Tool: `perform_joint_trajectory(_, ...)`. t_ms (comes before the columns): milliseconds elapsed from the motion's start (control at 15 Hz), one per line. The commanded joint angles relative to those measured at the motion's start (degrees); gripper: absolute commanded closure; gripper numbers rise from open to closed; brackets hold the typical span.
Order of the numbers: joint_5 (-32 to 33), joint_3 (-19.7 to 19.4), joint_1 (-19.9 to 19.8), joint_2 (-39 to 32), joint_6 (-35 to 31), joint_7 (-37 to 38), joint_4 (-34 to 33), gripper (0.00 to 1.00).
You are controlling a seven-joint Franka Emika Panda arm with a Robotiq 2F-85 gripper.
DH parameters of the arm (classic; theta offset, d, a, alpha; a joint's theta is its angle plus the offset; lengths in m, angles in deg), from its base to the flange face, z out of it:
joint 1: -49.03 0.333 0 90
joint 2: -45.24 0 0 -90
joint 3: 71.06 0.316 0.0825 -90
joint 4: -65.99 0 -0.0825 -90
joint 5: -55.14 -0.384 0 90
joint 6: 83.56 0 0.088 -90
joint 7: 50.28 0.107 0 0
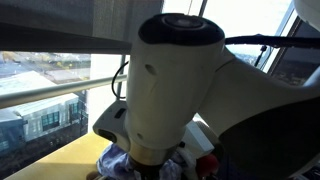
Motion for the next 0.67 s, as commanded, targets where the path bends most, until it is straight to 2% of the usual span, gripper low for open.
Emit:
perform_joint_trajectory(0, 0.0, -1.6, 1.9, -7.4, -3.7, 2.3, -2.1, 0.0)
perform_joint_trajectory(267, -0.6, -2.3, 2.6, -10.2, -6.8, 3.2, -1.3, 0.0)
perform_joint_trajectory(333, -0.9, -2.2, 2.6, -10.2, -7.6, 3.2, -1.0, 0.16)
perform_joint_trajectory(400, -1.1, -1.9, 2.6, -10.1, -8.2, 2.9, -0.7, 0.26)
perform_joint_trajectory(600, -1.7, -0.7, 2.7, -8.3, -10.3, 2.1, 0.6, 0.47)
